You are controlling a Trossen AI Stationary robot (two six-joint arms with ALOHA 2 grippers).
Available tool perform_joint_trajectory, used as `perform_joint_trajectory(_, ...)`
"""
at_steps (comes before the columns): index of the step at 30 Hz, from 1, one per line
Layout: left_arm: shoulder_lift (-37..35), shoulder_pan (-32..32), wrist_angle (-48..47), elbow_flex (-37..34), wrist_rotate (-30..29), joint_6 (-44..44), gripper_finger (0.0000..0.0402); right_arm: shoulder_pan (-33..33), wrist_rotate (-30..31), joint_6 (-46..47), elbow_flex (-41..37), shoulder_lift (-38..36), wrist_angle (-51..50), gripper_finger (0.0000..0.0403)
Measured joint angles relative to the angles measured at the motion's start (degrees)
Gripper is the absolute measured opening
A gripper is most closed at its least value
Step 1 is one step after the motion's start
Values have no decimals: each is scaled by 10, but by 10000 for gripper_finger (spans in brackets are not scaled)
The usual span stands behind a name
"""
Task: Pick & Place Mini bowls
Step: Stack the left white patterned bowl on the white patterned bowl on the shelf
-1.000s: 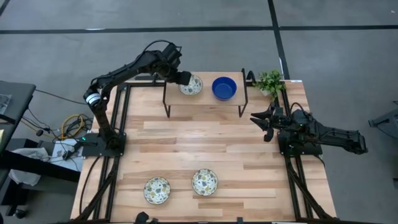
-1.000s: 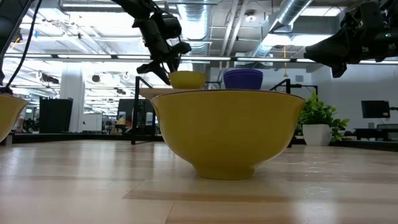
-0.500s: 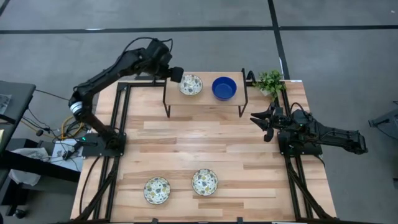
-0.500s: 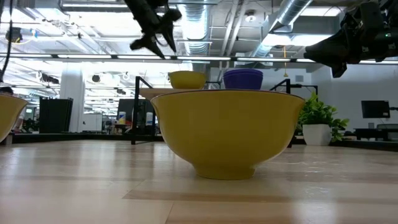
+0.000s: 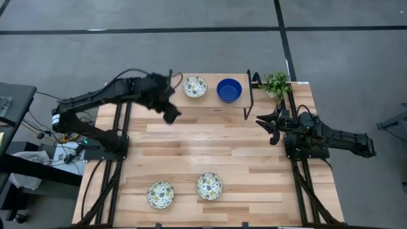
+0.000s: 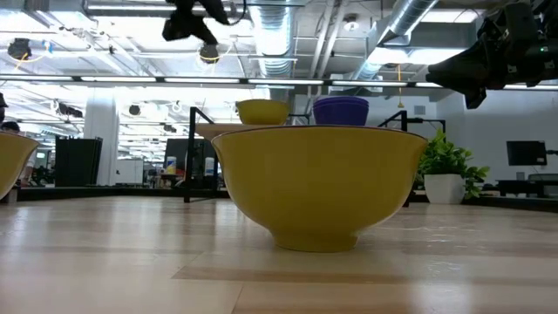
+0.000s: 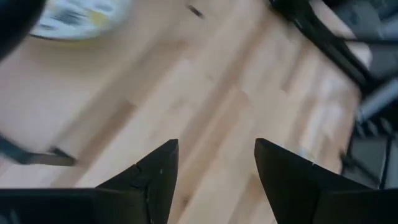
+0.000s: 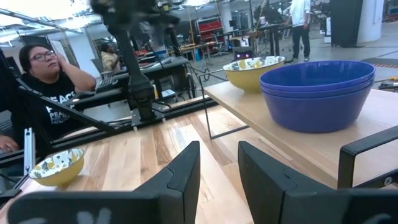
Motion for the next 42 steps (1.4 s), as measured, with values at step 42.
perform_joint_trajectory(42, 199, -589, 5, -113, -2, -15, 209, 0, 0, 4, 0, 0, 0, 98)
